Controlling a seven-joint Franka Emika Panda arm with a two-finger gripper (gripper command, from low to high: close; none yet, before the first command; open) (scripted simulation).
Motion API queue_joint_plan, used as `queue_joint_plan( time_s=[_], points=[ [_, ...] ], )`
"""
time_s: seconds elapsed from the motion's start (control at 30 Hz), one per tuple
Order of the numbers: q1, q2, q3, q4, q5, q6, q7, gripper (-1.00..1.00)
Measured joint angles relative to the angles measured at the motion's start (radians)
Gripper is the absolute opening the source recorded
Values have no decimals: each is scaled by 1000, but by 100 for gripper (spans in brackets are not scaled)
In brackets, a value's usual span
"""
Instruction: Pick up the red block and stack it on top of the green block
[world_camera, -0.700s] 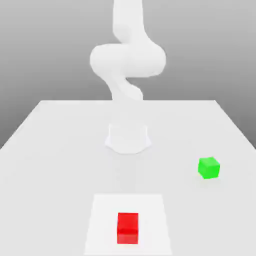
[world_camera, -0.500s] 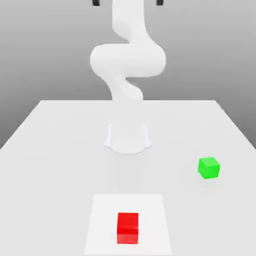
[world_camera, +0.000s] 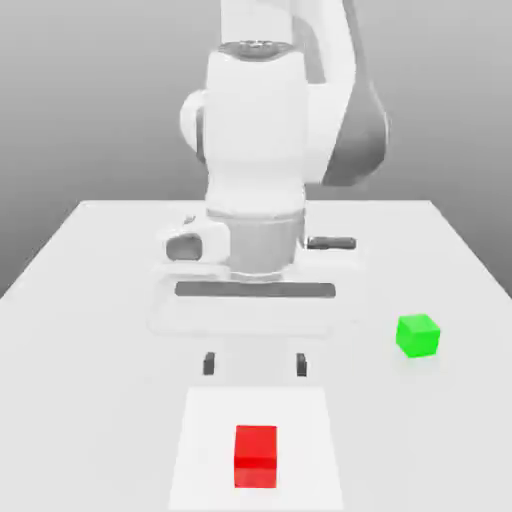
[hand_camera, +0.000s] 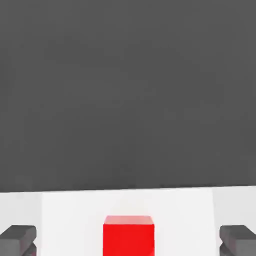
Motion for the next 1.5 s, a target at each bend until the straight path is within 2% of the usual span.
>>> queue_joint_plan(
  time_s=[0.23, 0.27, 0.5, 0.67, 0.73, 0.87, 0.93, 1.13, 1.33, 1.5],
  points=[
    [-1, 253, 1, 1, 1, 181, 1, 0],
    [-1, 275, 1, 4, 1, 200, 1, -100],
    [-3, 274, 3, 4, -3, 199, 3, -100],
    [-5, 116, 6, -21, 1, 65, 0, -100],
    [19, 59, 53, -47, 33, 37, -51, -100],
    [169, -41, 152, -115, 125, 12, -198, -100],
    [266, -89, 171, -150, 164, 2, -269, -100],
    [442, -222, 254, -260, 232, -18, -447, -100],
    [628, -336, 356, -375, 242, -23, -589, -100],
    [616, -270, 398, -389, 179, 55, -571, -100]
  ],
)
